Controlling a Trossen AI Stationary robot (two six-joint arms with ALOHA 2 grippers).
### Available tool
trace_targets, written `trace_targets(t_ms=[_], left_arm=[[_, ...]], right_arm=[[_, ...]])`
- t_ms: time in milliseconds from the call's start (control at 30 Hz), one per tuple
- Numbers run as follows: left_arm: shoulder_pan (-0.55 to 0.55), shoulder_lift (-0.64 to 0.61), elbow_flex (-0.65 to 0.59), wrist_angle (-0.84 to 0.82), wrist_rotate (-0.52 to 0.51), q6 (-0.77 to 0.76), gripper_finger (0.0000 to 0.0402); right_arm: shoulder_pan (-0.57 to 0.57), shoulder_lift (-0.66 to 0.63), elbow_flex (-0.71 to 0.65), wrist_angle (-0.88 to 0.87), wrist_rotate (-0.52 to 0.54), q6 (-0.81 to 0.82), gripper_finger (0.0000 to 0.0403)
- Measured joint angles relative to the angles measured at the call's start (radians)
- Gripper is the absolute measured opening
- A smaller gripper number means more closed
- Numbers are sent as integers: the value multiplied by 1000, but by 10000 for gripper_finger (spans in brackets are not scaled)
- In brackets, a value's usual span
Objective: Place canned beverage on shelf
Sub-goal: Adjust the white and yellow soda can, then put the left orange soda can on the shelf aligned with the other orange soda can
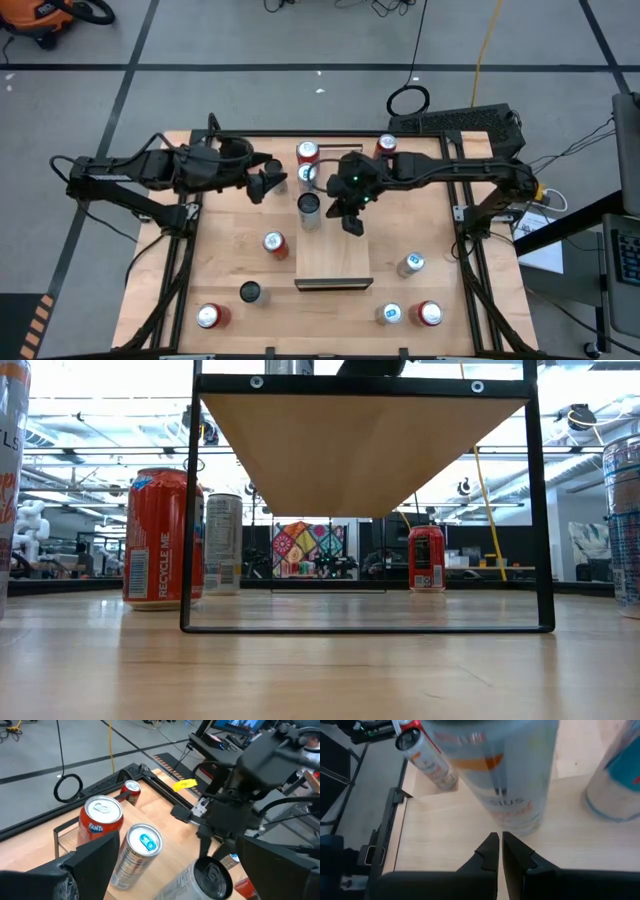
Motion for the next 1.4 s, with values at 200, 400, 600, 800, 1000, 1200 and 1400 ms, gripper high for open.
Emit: trace_targets(t_ms=[200, 400, 600, 800, 1000, 1200, 1400], left_arm=[[-22, 0, 0, -6, 0, 1, 398], [-29, 0, 0, -29, 0, 2, 398], [-29, 0, 0, -59, 0, 2, 398], [-29, 0, 0, -81, 0, 2, 398], [-29, 0, 0, -81, 0, 2, 398], [-29, 0, 0, -81, 3, 2, 398], [-43, 0, 0, -92, 60, -36, 398]], right_arm=[[3, 47, 0, -1, 5, 25, 0], [3, 69, -1, -1, 30, 30, 0], [3, 68, -1, 5, 75, 30, 0], [10, 68, -1, 34, 74, 35, 0], [19, 68, -1, 59, 73, 56, 0], [21, 68, -1, 45, 73, 56, 0], [20, 40, -1, -38, 74, 56, 0]])
